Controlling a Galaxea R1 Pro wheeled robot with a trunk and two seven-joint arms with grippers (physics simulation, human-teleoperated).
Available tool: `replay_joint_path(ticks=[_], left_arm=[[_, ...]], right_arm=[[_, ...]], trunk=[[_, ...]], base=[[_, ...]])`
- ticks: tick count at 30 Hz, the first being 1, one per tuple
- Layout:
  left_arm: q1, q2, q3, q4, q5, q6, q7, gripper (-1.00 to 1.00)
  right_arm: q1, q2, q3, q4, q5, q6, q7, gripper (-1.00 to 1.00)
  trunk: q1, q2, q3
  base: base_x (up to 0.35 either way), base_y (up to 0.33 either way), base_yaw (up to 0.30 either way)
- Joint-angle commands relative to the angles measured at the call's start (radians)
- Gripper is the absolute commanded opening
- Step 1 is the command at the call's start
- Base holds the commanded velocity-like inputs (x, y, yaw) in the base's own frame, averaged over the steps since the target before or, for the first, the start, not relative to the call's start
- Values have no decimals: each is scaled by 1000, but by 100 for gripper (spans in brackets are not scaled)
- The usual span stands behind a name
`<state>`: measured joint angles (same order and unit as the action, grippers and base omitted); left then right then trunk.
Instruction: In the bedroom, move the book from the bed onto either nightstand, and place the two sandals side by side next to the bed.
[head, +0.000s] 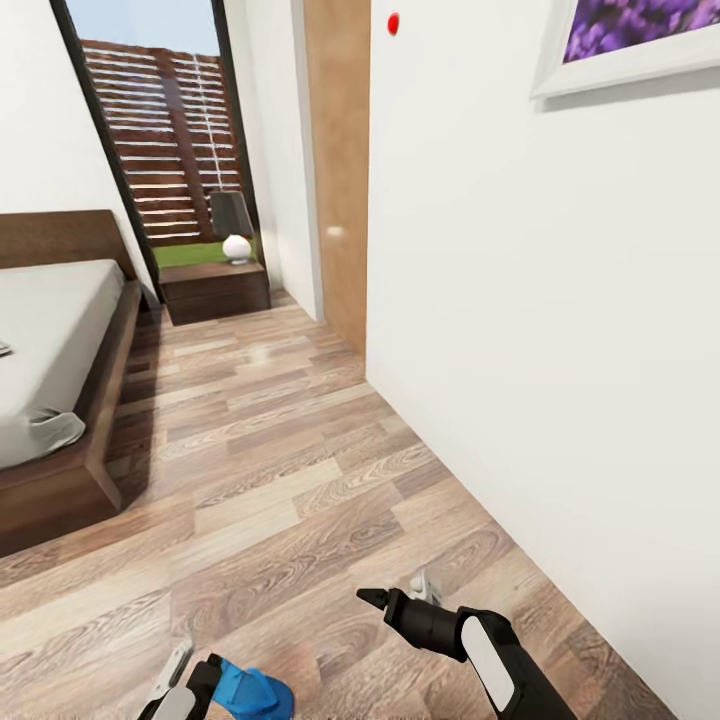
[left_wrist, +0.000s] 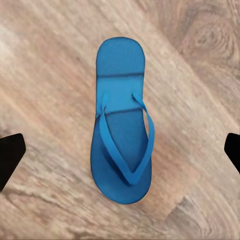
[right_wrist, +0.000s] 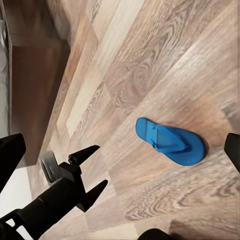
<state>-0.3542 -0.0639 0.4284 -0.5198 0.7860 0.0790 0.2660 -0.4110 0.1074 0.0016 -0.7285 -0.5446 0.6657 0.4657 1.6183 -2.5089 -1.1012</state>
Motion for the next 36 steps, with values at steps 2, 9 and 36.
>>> replay_joint_path(ticks=[2,9,36], left_arm=[[-1,-2,2,-8,6,6,11,100],[-58,-4,-1,-25,7,12,90,100],[-187,-48,-166,-16,10,93,117,100]], right_arm=[[0,0,0,0,-5,5,-1,100],[0,0,0,0,-5,5,-1,100],[0,-33,-9,-17,-190,32,7,100]], trunk=[[1,-1,-9],[4,-3,-36],[16,-9,-140]], base=[[0,0,0],[0,0,0],[0,0,0]])
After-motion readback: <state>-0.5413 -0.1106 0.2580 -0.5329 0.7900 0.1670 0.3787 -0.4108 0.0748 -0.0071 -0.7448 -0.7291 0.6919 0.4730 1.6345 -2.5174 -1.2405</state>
